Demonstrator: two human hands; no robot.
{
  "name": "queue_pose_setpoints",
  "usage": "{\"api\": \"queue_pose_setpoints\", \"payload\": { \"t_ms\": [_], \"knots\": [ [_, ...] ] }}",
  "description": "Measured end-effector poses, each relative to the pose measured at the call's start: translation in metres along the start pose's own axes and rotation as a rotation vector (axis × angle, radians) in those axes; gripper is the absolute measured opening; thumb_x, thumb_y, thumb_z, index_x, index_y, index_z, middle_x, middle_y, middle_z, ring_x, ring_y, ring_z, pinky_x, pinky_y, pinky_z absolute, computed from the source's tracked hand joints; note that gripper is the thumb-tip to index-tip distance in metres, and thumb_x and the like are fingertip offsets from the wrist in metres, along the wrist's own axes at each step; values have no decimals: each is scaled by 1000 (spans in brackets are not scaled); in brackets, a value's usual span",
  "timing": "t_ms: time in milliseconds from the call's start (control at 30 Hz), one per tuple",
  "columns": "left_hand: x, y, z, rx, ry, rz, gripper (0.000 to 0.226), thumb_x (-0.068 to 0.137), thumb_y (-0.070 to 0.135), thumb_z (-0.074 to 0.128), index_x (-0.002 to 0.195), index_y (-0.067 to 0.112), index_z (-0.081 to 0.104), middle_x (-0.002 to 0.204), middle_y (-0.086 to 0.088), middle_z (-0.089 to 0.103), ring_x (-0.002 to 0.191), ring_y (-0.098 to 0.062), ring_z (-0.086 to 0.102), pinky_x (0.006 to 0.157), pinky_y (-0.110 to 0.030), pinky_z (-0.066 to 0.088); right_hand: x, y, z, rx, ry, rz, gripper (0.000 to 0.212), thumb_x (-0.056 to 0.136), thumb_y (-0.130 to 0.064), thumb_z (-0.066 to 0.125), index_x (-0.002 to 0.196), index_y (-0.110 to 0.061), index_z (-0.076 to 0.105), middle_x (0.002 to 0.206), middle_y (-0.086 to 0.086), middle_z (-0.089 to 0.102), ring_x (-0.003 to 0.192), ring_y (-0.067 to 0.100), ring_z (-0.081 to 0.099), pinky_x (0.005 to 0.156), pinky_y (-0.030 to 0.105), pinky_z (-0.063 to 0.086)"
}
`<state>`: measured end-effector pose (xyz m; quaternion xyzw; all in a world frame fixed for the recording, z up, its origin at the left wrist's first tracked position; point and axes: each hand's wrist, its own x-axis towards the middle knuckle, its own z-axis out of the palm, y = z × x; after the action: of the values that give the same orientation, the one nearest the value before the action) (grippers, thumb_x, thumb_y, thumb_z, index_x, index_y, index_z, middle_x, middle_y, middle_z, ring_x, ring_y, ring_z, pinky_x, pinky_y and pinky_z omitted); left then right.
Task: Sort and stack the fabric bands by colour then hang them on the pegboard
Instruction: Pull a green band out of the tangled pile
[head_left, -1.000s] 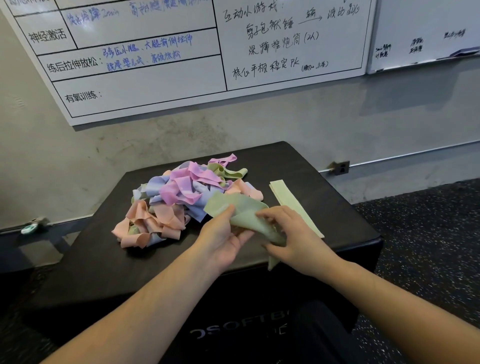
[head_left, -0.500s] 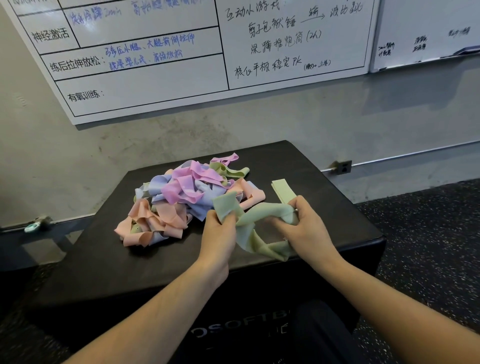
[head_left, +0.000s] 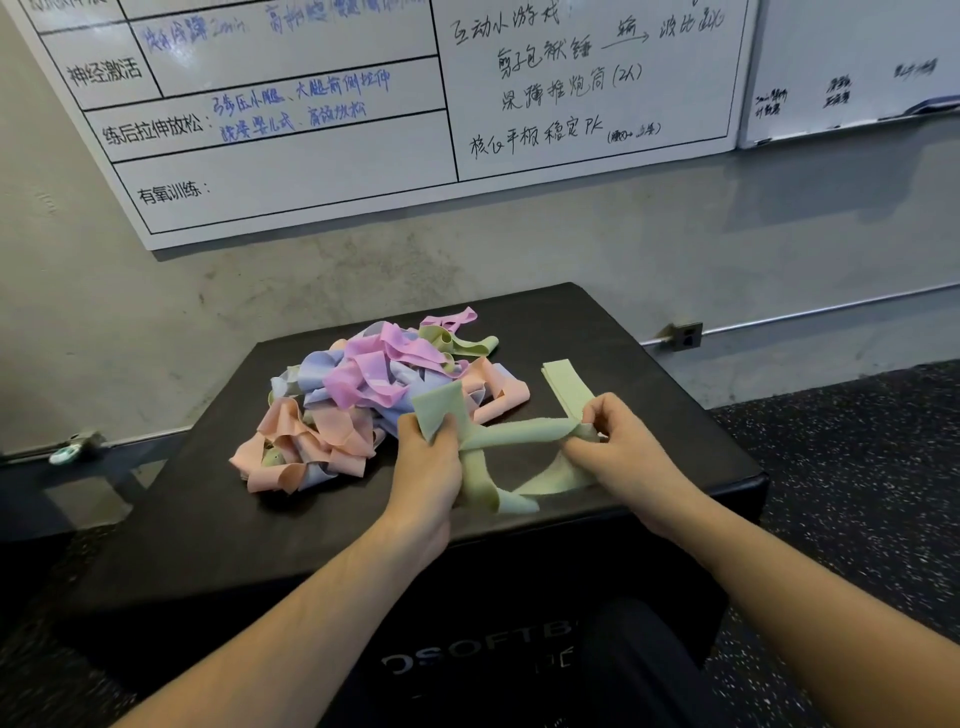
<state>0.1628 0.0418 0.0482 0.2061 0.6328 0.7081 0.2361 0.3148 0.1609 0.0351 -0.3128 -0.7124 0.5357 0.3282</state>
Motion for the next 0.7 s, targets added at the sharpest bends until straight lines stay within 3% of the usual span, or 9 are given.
{"api": "queue_pose_setpoints", "payload": {
  "t_ms": [133,200,267,367,467,600,700],
  "knots": [
    [-8,8,1,25,-29,39,10,105,36,51,98,43,51,107,4,65,98,-21,65,92,-56,54,-1,3,-5,-250,60,-44,36,91,-15,66,116,-33,46,84,-5,54,64,11,56,52,16,41],
    [-12,13,0,56,-38,39,23,105,37,50,89,53,52,112,6,67,108,-25,67,90,-63,55,-1,7,-8,-331,60,-56,24,92,-16,63,106,-35,62,73,-9,60,63,9,57,56,18,43],
    [-13,16,-3,95,-57,66,19,106,37,48,94,52,50,109,11,64,111,-26,65,89,-64,55,-2,8,-10,-322,46,-66,17,92,-16,63,92,-30,74,66,-17,64,60,8,57,58,24,46],
    [-8,17,-12,104,-45,40,5,106,39,48,109,41,45,107,16,56,107,-20,64,81,-62,59,-6,-1,-11,-79,3,-27,10,90,-16,72,87,-24,77,65,-14,65,60,4,57,56,19,44],
    [-4,18,-19,78,-21,-2,11,99,47,53,100,53,44,122,2,60,105,-32,67,70,-61,60,-13,-16,-10,161,-81,37,14,82,-21,79,75,-25,67,74,-3,65,72,11,55,62,22,39],
    [-3,20,-20,129,11,29,12,104,35,50,109,43,43,112,1,64,97,-22,69,77,-48,61,-25,-38,-6,392,-316,115,35,74,-24,74,83,-17,42,90,20,72,88,24,69,71,32,44],
    [-3,23,-21,123,40,39,11,102,35,49,107,44,44,117,-12,65,101,-29,68,73,-44,58,-33,-49,-7,607,-484,108,30,71,-22,74,77,-15,45,78,12,59,80,24,62,74,35,47]
  ]
}}
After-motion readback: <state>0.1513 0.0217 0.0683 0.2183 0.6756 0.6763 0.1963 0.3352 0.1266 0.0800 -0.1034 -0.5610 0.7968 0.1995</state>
